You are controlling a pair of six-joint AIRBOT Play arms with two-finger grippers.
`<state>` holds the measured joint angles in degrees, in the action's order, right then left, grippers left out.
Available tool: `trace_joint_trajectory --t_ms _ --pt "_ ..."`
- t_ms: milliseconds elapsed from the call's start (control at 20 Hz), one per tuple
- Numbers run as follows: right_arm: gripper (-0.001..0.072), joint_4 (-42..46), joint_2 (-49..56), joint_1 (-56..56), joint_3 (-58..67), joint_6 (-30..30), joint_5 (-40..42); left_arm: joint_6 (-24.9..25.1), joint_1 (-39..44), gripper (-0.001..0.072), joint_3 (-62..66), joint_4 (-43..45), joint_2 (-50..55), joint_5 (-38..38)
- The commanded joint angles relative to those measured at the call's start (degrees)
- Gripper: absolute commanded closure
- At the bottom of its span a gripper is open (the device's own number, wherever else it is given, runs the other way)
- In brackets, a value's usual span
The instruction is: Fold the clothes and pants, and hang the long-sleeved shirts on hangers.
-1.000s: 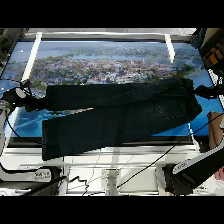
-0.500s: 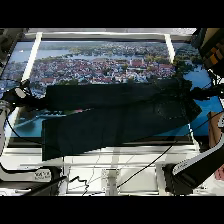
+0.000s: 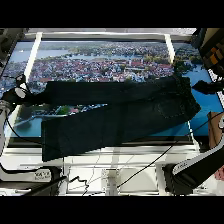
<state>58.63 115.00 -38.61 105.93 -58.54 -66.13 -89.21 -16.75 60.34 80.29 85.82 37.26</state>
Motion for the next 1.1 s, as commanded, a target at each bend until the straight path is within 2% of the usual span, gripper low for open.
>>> trace_joint_trajectory --t_ms 0,100,150,250,400,500,750,800,850,900,950,1050 --pt "0.0275 -3.3 -0.3 0.1 3.0 -2.3 3.0 0.0 0.0 0.0684 0.0 0.2 0.4 -5.7" --pt "0.0256 -8.6 -0.1 0.3 3.6 -3.1 7.1 0.0 0.0 0.0684 0.0 -1.1 0.8 -6.2" --pt "0.0257 -9.7 0.4 0.3 3.8 -5.8 8.6 0.0 0.0 0.0684 0.0 -1.5 1.0 -6.2" --pt "0.0256 -10.1 2.0 0.4 3.9 -8.4 6.9 0.0 0.6 0.0684 0.0 -1.5 1.0 -6.2" --pt "0.0205 -10.1 4.9 1.6 3.9 -8.1 2.1 0.0 1.7 0.0684 0.0 -1.5 1.0 -6.1" --pt "0.0181 -8.7 6.2 3.1 3.9 -7.8 1.9 0.0 2.4 0.0684 0.0 -1.5 1.0 -6.0" --pt "0.0181 -3.8 7.3 8.0 3.9 -6.0 3.9 0.0 2.6 0.0684 0.0 -1.5 1.0 -5.9" --pt "0.0211 -3.1 7.2 8.7 3.9 -6.1 6.1 0.0 2.6 0.0684 0.0 -1.5 1.0 -5.9" --pt "0.0302 -3.1 7.1 9.2 4.0 -6.4 8.7 0.0 2.6 0.0684 0.0 -1.5 1.0 -6.0" --pt "0.0498 -3.6 6.9 9.6 4.0 -6.9 11.0 0.0 2.6 0.0684 0.0 -1.5 1.0 -6.0" --pt "0.0631 -4.8 6.6 9.9 4.0 -6.8 13.5 0.0 2.6 0.0684 0.0 -1.5 1.0 -6.2" --pt "0.0639 -6.5 5.4 10.3 4.0 -6.8 18.5 0.0 2.8 0.0685 0.2 -1.5 1.0 -8.3"
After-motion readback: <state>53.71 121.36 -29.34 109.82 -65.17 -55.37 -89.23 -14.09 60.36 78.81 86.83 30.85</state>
